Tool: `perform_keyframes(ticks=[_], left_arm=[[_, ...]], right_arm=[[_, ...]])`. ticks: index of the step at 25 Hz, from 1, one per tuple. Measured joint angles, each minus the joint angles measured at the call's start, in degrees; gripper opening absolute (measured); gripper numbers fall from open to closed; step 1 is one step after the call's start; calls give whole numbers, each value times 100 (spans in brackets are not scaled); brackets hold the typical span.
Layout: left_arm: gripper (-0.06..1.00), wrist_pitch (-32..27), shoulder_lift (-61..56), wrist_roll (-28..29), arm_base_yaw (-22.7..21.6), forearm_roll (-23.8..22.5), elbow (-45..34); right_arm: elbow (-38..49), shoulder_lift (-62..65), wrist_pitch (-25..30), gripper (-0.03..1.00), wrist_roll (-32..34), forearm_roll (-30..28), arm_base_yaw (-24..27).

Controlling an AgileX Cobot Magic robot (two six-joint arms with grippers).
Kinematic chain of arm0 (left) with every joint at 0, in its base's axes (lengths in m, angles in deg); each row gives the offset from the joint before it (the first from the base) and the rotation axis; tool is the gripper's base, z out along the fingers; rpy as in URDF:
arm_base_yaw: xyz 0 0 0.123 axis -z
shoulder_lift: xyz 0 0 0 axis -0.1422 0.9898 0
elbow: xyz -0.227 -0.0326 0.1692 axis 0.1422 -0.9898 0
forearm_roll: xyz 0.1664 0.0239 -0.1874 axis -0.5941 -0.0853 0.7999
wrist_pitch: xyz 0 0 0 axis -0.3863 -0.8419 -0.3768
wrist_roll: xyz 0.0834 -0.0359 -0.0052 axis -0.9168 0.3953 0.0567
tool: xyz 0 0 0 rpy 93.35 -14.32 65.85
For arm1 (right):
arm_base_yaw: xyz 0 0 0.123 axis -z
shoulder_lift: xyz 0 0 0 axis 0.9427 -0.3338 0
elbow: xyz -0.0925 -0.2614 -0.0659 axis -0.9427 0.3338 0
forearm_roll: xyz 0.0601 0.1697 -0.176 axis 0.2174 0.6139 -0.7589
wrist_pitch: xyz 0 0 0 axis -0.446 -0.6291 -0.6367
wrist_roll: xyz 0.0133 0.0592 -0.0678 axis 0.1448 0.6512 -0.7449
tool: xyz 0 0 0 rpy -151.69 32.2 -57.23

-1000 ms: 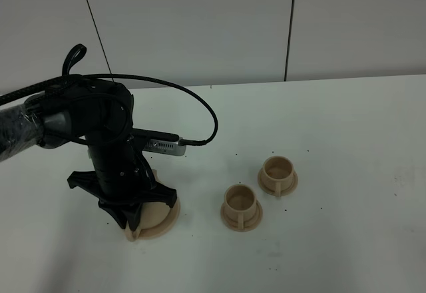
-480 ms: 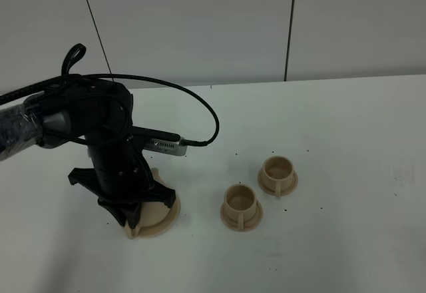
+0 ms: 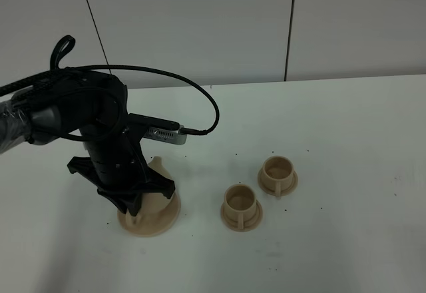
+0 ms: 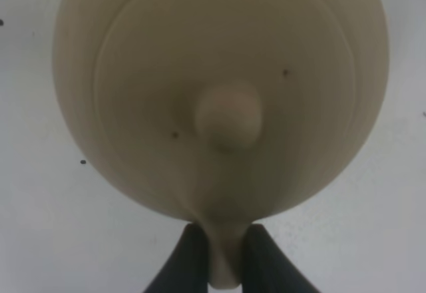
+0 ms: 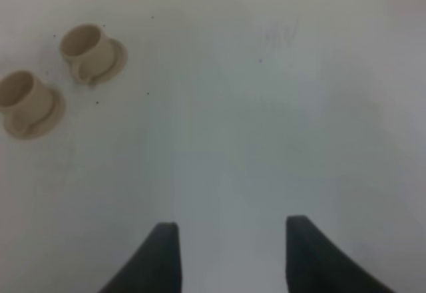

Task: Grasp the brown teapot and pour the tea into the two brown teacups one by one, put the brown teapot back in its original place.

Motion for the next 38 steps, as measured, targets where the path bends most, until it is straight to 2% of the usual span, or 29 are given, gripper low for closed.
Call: perform_keyframes(ticks=[4, 8, 17, 23, 30, 38], left_arm=[[18, 11, -207, -494, 0, 6, 0], [18, 95, -446, -1471, 0, 130, 0], [18, 278, -558, -3654, 0, 721, 0], [18, 365, -558, -4749, 0, 734, 0], [18, 664, -558, -6354, 0, 734, 0], [17, 731, -558, -7668, 0, 713, 0]], right_arm=[[0, 0, 0, 36, 0, 0, 0], [0, 0, 0, 36, 0, 0, 0], [0, 0, 0, 36, 0, 0, 0], [0, 0, 0, 36, 0, 0, 0], [0, 0, 0, 36, 5, 0, 0], [0, 0, 0, 36, 5, 0, 0]])
